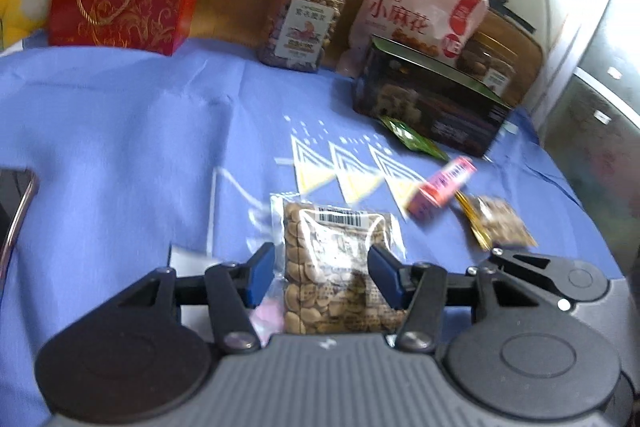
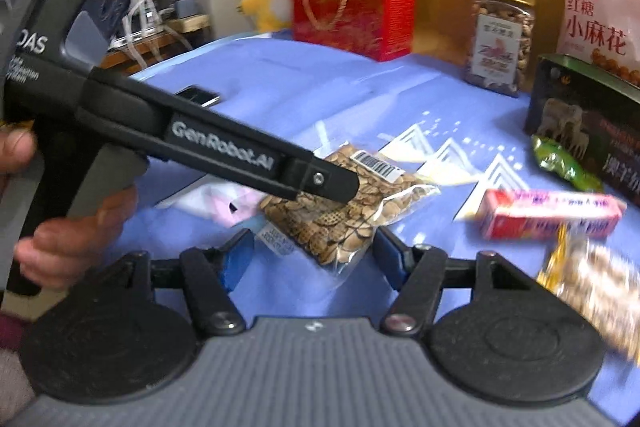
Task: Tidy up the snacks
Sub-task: 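Move the left tool toward the clear bag of sunflower seeds, then close the left tool on the clear sunflower seed bag and lift it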
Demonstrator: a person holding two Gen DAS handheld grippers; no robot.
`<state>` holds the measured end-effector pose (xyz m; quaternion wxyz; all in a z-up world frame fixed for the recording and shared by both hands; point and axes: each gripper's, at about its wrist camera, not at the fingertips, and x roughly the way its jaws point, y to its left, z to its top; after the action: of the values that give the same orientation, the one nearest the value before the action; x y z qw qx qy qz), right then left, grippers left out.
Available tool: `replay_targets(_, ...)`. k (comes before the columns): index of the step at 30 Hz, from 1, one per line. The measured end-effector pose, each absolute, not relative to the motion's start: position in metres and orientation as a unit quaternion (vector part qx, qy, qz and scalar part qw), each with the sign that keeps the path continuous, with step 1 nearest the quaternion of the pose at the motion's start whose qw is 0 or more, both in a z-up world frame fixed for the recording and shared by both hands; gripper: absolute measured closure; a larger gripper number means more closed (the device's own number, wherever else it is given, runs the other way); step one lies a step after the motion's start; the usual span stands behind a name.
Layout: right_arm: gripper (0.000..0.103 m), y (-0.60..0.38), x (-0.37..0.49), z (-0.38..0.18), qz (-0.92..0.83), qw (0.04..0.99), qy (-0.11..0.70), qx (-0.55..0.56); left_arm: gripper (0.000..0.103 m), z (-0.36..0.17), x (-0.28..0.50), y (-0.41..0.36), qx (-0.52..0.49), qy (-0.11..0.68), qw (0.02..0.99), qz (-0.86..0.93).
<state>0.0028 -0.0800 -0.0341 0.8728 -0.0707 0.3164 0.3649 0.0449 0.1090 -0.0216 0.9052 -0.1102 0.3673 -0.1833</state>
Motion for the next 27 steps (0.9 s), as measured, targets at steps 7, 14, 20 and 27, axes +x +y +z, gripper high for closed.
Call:
replay_targets(7,0.035,-0.102,-0.012,-0.031,0.375,0.865,0.334,-0.010,0.052,-0.023,0.025,0.109,-0.126,0.375,0.894,-0.211)
replay_targets(14,0.037,-0.149,0.010,-0.034,0.356,0.837,0.379,0.170,0.052,-0.026,0.029,0.128,-0.191,0.389,0.873,-0.224)
replay_targets(20,0.050,-0.168,0.027,-0.045,0.335,0.800,0.418,0.271,0.054,-0.028,0.028,0.127,-0.192,0.388,0.873,-0.227)
replay_targets(27,0.067,-0.166,0.030,-0.051,0.327,0.781,0.433,0.310,0.053,-0.036,0.032,0.134,-0.246,0.394,0.845,-0.263)
